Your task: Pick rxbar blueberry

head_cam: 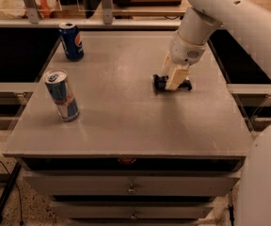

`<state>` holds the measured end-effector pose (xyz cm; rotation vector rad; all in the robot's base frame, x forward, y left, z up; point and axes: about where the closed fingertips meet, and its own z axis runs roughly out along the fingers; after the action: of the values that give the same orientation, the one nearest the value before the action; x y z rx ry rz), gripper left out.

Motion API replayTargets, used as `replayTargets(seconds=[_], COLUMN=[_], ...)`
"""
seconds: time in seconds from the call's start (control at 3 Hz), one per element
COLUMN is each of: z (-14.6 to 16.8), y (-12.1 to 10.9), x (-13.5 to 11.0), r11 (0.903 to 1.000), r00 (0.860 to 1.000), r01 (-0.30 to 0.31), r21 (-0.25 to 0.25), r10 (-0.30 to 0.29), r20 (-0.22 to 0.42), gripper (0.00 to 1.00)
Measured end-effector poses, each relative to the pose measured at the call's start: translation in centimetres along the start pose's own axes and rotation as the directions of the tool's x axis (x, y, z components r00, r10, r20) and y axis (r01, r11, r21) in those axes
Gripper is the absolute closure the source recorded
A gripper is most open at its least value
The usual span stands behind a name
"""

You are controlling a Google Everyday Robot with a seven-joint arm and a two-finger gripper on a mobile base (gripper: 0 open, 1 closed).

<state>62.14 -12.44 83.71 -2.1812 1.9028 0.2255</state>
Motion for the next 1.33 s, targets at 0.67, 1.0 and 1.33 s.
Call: replayTargets(seconds=[0.67, 1.0, 1.33], z=[-1.7, -4.2, -6.4], y=[-1.2, -2.0, -2.6], x=[-0.4, -1.1, -1.8], r11=[0.9983, 0.9931, 0.9849], r00=[0.999, 0.997, 0.993], r01=[0.036, 0.075, 0.112], r21=[0.046, 0.091, 0.132], r10=[-0.035, -0.071, -0.105], r20=[-0.020, -0.042, -0.061], gripper=[1.00, 1.00, 1.00])
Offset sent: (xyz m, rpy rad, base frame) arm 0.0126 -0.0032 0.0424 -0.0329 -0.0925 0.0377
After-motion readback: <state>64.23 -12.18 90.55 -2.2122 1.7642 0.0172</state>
